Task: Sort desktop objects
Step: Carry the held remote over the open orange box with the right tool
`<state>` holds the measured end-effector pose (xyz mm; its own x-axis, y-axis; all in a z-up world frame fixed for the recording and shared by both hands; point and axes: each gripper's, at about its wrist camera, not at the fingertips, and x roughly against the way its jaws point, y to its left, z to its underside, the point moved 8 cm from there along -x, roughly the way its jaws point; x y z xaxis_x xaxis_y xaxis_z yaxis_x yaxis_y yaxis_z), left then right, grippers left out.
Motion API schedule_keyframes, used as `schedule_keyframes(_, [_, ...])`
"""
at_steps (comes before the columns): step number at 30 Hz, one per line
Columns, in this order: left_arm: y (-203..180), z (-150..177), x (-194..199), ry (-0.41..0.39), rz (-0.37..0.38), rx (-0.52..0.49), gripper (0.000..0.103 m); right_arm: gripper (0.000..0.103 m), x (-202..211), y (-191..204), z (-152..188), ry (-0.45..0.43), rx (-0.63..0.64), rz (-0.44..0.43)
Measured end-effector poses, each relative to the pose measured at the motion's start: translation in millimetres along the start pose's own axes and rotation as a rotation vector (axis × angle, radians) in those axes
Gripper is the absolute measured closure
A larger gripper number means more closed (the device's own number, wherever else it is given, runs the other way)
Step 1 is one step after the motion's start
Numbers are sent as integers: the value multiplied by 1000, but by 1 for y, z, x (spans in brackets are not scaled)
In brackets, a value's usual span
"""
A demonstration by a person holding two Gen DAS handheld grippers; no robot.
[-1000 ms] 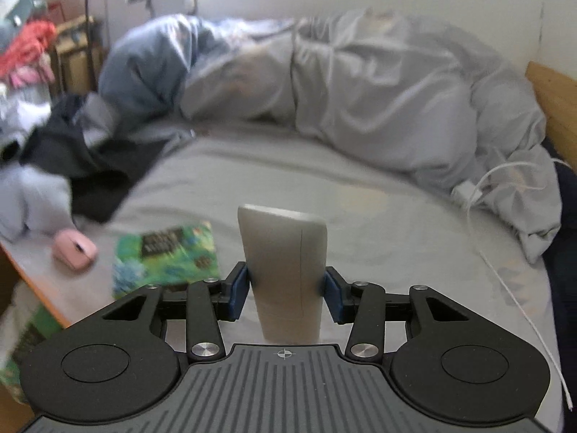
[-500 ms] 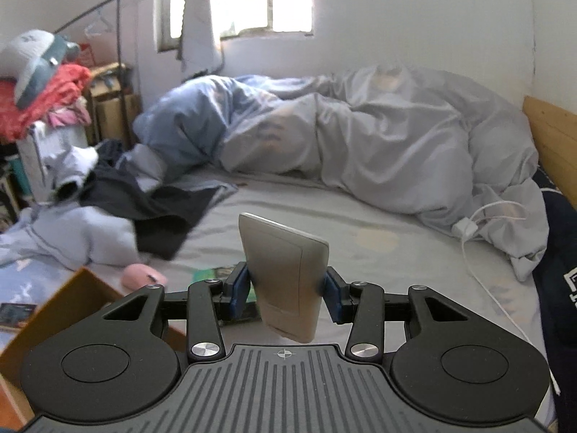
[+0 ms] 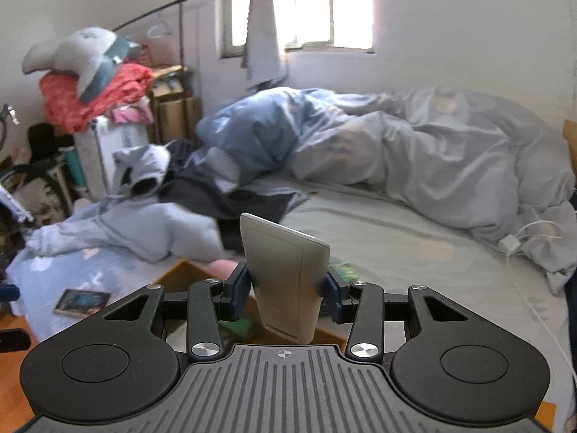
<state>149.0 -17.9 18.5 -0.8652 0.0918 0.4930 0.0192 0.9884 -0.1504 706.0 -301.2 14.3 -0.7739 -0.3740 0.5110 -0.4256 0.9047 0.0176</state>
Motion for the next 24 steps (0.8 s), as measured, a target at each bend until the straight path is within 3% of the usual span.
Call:
schedule_keyframes(6, [13,14,15,9,-20,3,0,57,-35,31,-4,36,21,-52])
schedule_keyframes(12, [22,25,25,20,-26,16,0,57,-108,40,-12,95,18,-113])
schedule_keyframes(16, [31,32,34,29,-31,20,0,57,-141,67,-3,146,25,-146])
schedule_keyframes(19, [37,34,35,34,-39,23,0,57,-137,104,17,182,30,-165])
schedule_keyframes(24, [48,39,37,44,-50,35,0,57,-166,125,31,259,21,-174])
